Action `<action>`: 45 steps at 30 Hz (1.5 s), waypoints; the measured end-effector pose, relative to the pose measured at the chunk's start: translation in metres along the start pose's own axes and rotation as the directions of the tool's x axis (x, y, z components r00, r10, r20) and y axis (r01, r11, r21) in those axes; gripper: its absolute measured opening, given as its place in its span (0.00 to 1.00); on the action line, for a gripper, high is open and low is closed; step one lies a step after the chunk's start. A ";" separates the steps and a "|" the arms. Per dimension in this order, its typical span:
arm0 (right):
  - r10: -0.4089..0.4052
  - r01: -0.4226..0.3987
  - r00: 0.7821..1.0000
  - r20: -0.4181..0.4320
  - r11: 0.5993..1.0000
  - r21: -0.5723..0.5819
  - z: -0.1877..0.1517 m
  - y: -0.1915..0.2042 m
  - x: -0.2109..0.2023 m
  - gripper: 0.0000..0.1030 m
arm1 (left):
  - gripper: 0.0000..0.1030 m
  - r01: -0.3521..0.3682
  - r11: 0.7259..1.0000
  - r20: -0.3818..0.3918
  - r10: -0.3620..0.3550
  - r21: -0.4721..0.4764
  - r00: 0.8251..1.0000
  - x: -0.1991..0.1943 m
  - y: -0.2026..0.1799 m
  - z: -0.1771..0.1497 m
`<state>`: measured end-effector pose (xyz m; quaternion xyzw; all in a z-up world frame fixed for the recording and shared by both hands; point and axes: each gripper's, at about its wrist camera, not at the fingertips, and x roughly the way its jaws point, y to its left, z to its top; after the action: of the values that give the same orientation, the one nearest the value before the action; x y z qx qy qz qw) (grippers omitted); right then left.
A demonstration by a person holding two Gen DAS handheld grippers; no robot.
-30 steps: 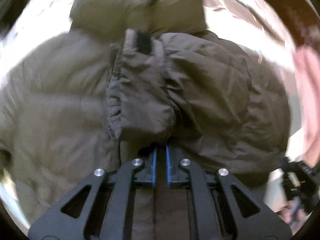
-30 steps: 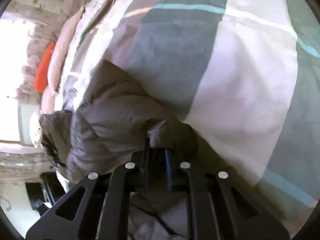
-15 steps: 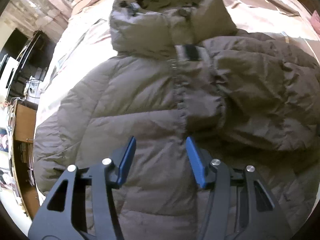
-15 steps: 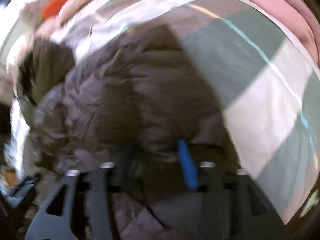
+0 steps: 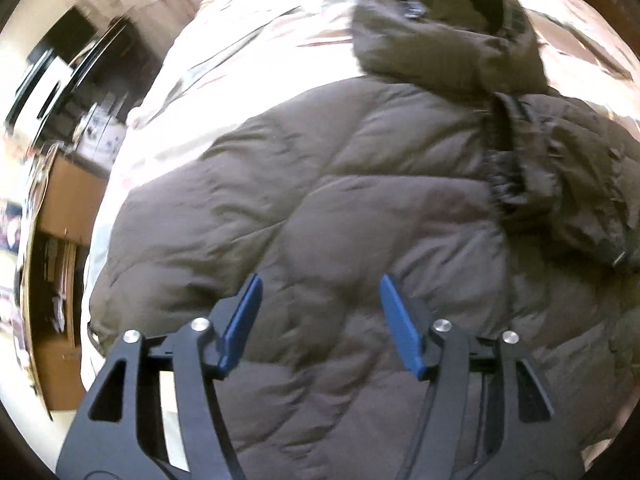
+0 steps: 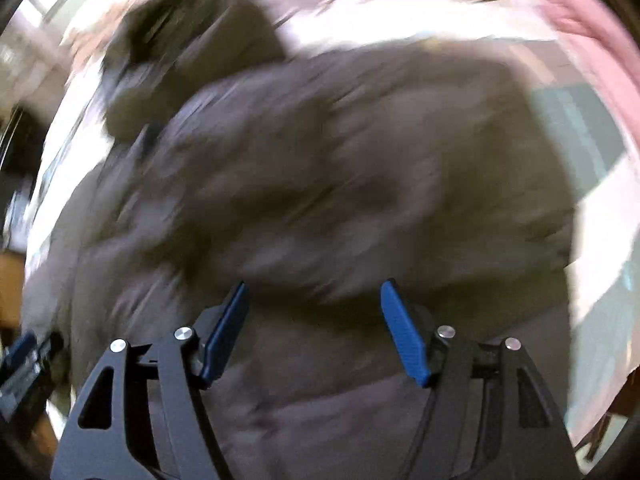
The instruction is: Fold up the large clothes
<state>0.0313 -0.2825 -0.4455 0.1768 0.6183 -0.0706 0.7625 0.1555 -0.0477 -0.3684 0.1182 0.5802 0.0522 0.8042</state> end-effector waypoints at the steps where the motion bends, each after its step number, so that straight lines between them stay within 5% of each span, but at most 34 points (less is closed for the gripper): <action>1: 0.023 -0.026 0.996 -0.086 0.999 -0.032 -0.018 0.020 0.016 0.68 | 0.69 -0.009 1.000 -0.007 0.009 -0.015 1.000 0.002 0.012 -0.007; 4: -0.101 0.064 0.971 -0.218 0.983 -0.172 -0.082 0.046 0.046 0.70 | 0.69 -0.025 0.999 -0.077 0.024 -0.020 0.997 0.016 0.038 -0.031; 8: -0.202 0.141 0.969 -0.145 0.927 -0.348 -0.154 0.048 0.020 0.82 | 0.69 -0.018 1.000 -0.178 0.014 -0.021 0.984 0.031 0.060 -0.080; 10: -0.181 0.130 0.976 -0.123 0.932 -0.338 -0.165 0.039 0.000 0.81 | 0.69 0.012 0.999 -0.239 -0.021 -0.038 0.971 0.039 0.066 -0.109; 12: -0.242 0.219 0.970 -0.038 0.928 -0.303 -0.160 0.015 -0.023 0.81 | 0.69 0.031 0.998 -0.249 -0.044 -0.054 0.968 0.037 0.069 -0.127; 15: -0.369 0.349 0.926 -0.076 0.917 -0.192 -0.146 -0.042 -0.019 0.82 | 0.70 0.008 1.000 -0.274 -0.009 -0.008 0.962 0.037 0.063 -0.154; 18: -0.453 0.421 0.850 -0.269 0.891 -0.171 -0.165 -0.104 0.018 0.90 | 0.73 -0.017 0.999 -0.334 0.032 0.048 0.942 0.048 0.053 -0.182; 20: -0.384 0.384 0.859 -0.339 0.921 -0.070 -0.178 -0.126 0.015 0.90 | 0.70 0.002 1.000 -0.340 0.003 0.015 0.940 0.042 0.060 -0.184; 22: -0.355 0.367 0.883 -0.305 0.930 -0.020 -0.174 -0.124 -0.002 0.90 | 0.67 0.072 0.987 -0.255 -0.107 -0.143 0.961 0.022 0.093 -0.178; 24: -0.333 0.339 0.909 -0.248 0.940 -0.019 -0.170 -0.113 -0.015 0.90 | 0.92 0.100 0.953 -0.183 -0.157 -0.286 0.971 0.011 0.134 -0.169; 27: -0.279 0.277 0.942 -0.188 0.960 -0.038 -0.158 -0.080 -0.024 0.90 | 0.93 0.155 0.818 -0.162 -0.288 -0.553 0.944 0.033 0.210 -0.166; 29: -0.241 0.236 0.957 -0.161 0.970 -0.052 -0.131 -0.061 -0.032 0.90 | 0.93 0.213 0.624 -0.077 -0.403 -0.752 0.912 0.058 0.263 -0.175; 33: -0.168 0.159 0.975 -0.142 0.985 -0.074 -0.118 -0.022 -0.028 0.90 | 0.93 0.217 0.432 0.005 -0.441 -0.876 0.897 0.097 0.308 -0.183; 35: -0.131 0.120 0.980 -0.150 0.990 -0.079 -0.114 -0.005 -0.024 0.90 | 0.93 0.243 0.282 0.083 -0.481 -0.928 0.873 0.119 0.322 -0.189; 36: -0.109 0.098 0.981 -0.161 0.992 -0.075 -0.113 0.002 -0.022 0.90 | 0.93 0.247 0.177 0.130 -0.496 -0.953 0.858 0.132 0.330 -0.194; 38: -0.065 0.055 0.978 -0.196 0.997 -0.054 -0.111 0.012 -0.016 0.90 | 0.93 0.234 0.060 0.173 -0.503 -0.970 0.847 0.147 0.337 -0.201; 40: -0.041 0.035 0.976 -0.215 0.999 -0.033 -0.111 0.017 -0.011 0.90 | 0.92 0.210 -0.021 0.191 -0.515 -0.978 0.836 0.161 0.342 -0.204; 41: -0.037 0.031 0.975 -0.217 0.999 -0.031 -0.108 0.021 -0.011 0.90 | 0.82 0.189 -0.050 0.187 -0.520 -0.981 0.833 0.167 0.344 -0.206; 42: -0.035 0.029 0.976 -0.217 0.999 -0.031 -0.113 0.024 -0.011 0.90 | 0.40 0.180 -0.061 0.185 -0.525 -0.982 0.831 0.170 0.349 -0.206; 43: -0.034 0.027 0.976 -0.214 0.999 -0.033 -0.120 0.029 -0.012 0.90 | 0.11 0.257 -0.082 0.260 -0.543 -0.963 0.799 0.173 0.354 -0.200; 44: -0.030 0.024 0.977 -0.211 0.999 -0.035 -0.122 0.040 -0.012 0.90 | 0.05 0.300 -0.087 0.296 -0.550 -0.950 0.780 0.169 0.355 -0.192; 45: -0.027 0.020 0.977 -0.210 0.999 -0.034 -0.126 0.046 -0.015 0.90 | 0.05 0.313 -0.071 0.301 -0.537 -0.947 0.788 0.161 0.355 -0.184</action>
<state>-0.0729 -0.1966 -0.4448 0.1641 0.6986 -0.0507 0.6946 0.0523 0.3549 -0.4821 -0.6382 0.4629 0.1761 0.5894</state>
